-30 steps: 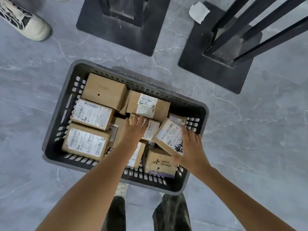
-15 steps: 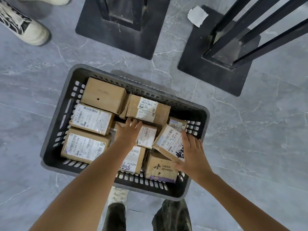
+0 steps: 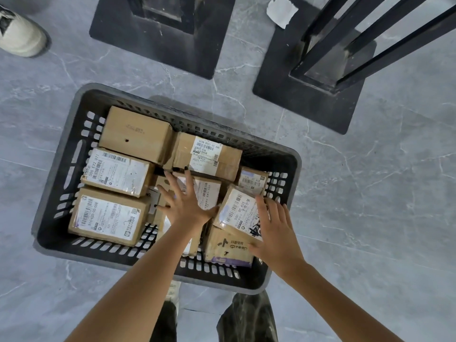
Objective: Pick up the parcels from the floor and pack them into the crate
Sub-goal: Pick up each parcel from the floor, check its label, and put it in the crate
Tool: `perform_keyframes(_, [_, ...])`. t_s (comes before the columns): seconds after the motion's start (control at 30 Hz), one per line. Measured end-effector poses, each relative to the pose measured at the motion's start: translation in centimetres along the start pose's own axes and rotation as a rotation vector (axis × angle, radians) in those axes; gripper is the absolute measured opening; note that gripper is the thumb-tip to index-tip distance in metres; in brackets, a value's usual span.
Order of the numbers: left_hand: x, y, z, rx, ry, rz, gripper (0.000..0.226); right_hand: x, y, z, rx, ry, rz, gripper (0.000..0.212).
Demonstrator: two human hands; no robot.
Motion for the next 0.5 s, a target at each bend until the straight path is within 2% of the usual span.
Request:
perform_keyframes(0.2, [-1.3, -0.8, 0.0, -0.080, 0.001, 0.053, 0.128, 0.1, 0.0, -0.2, -0.043, 0.062, 0.052, 0.114])
perform_keyframes(0.5, [0.4, 1.0, 0.2, -0.203, 0.041, -0.040, 0.124, 0.1, -0.1, -0.4, -0.038, 0.040, 0.047, 0.113])
Point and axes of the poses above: each hand's wrist, its own y-axis away from the middle knuckle, its own z-axis out of the back of the hand, x = y × z, the point moved 4 cm from there along -y, towards the middle knuckle
